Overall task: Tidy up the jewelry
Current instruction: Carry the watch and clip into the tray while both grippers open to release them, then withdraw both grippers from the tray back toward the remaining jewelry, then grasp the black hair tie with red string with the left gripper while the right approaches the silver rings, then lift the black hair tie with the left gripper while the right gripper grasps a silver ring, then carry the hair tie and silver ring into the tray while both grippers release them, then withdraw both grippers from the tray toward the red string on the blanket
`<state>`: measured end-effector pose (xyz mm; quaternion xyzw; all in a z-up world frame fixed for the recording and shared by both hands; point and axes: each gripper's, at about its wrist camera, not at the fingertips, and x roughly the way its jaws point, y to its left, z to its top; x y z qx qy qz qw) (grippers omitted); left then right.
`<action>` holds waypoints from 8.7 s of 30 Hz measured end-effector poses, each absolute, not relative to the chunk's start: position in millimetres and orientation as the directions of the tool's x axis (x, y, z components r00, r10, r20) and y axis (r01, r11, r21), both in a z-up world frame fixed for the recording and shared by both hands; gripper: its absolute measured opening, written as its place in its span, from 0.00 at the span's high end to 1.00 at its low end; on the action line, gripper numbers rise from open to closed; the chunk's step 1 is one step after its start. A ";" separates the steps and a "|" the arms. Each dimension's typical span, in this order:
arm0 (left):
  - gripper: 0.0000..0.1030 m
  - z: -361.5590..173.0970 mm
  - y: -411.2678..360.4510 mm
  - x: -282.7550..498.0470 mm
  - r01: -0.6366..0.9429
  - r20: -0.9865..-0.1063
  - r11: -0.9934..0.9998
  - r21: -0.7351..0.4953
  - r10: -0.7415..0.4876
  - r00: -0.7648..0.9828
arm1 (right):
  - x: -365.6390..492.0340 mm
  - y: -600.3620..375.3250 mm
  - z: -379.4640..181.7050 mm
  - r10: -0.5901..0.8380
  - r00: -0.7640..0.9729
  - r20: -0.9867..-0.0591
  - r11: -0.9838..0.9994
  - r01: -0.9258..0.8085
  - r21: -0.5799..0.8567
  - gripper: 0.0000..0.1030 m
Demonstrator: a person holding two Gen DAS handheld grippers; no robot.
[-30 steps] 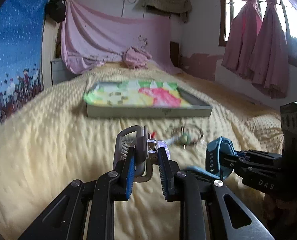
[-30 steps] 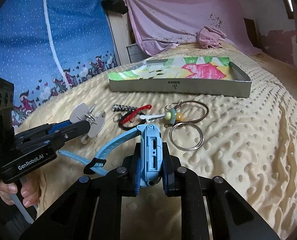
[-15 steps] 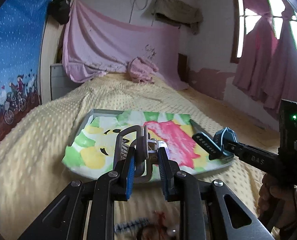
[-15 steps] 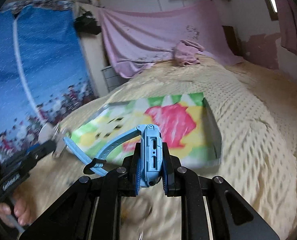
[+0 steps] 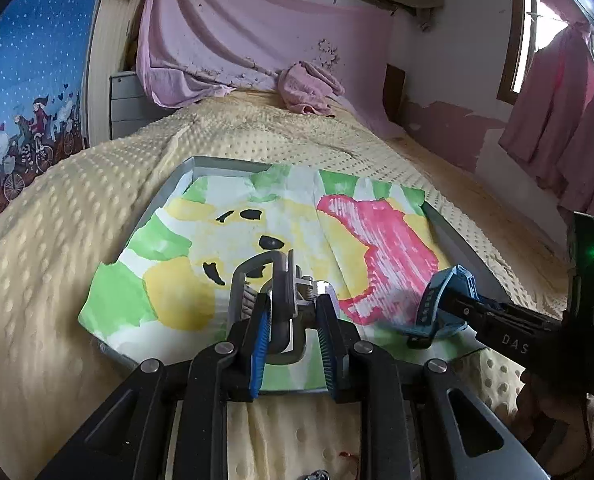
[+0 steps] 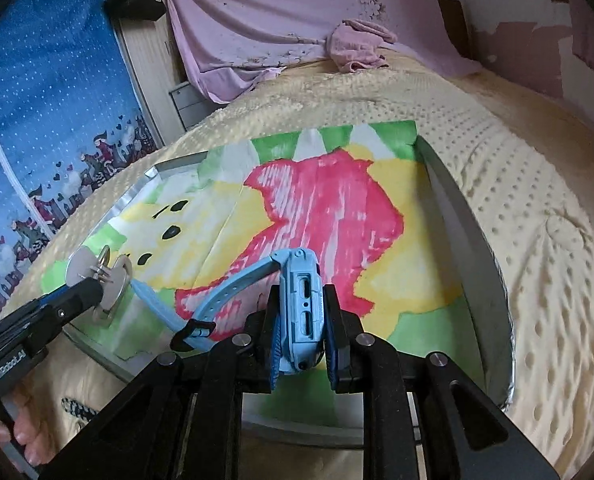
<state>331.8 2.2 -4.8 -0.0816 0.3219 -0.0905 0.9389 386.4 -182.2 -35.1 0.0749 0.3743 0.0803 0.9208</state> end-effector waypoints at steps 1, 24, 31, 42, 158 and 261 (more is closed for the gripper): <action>0.73 -5.4 3.1 330.6 0.118 -0.591 0.968 -0.220 -0.228 0.773 | 384.8 -182.3 -34.6 0.200 0.708 -0.677 0.977 -0.093 0.192 0.73; 0.01 17.7 13.5 193.5 0.087 -0.349 0.982 -0.170 -0.142 0.926 | 225.7 -211.5 25.4 0.219 0.925 -0.310 0.970 -0.174 0.168 0.13; 0.00 15.3 19.3 149.3 0.082 -0.305 0.979 -0.187 -0.137 0.942 | 175.4 -205.4 36.9 0.206 0.939 -0.274 0.977 -0.182 0.110 0.11; 0.00 -2.5 20.9 125.9 0.074 -0.346 0.982 -0.174 -0.131 0.929 | 133.4 -197.6 20.2 0.195 0.925 -0.326 0.981 -0.188 0.054 0.11; 0.95 -33.4 13.4 145.4 0.248 -0.667 0.927 -0.282 -0.375 0.643 | 194.9 -171.1 -47.3 0.353 0.689 -0.633 0.933 -0.312 0.181 0.61; 0.00 -3.0 15.1 127.6 0.072 -0.379 0.982 -0.172 -0.134 0.916 | 146.1 -207.2 21.3 0.192 0.936 -0.297 0.981 -0.179 0.069 0.07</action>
